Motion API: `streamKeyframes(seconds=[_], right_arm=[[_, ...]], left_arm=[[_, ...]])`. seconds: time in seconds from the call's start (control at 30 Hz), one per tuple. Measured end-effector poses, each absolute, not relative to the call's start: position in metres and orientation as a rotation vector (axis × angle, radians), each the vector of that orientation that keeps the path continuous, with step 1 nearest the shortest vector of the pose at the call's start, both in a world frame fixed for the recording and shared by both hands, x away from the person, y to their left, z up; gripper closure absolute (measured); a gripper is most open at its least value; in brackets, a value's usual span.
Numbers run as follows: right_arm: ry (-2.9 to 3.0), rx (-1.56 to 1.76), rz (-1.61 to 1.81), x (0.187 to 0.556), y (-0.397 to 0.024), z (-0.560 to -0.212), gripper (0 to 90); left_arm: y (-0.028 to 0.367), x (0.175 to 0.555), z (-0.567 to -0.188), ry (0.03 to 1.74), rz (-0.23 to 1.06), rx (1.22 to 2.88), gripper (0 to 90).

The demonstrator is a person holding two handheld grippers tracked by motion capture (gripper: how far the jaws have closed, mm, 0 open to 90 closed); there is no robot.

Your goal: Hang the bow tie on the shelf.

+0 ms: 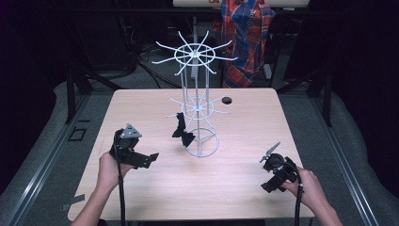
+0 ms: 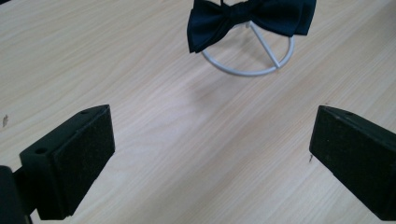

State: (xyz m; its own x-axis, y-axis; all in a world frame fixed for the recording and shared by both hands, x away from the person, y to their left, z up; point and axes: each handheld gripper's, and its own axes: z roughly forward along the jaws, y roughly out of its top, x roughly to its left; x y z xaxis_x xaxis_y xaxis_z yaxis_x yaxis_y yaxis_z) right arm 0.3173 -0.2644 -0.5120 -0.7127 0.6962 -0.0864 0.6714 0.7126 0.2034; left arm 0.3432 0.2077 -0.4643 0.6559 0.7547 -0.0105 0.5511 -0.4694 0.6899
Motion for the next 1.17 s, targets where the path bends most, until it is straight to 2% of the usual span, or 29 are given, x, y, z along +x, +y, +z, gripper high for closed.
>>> streamKeyframes(seconds=[0.83,1.17], right_arm=[[2.776,1.083,0.229,0.317,-0.261,-0.514,14.6],[2.765,1.076,0.2,0.318,-0.261,-0.516,14.7]], left_arm=[[0.253,0.316,-0.49,1.166,0.319,2.229,0.3],[0.256,0.334,-0.505,1.198,0.276,2.299,0.2]])
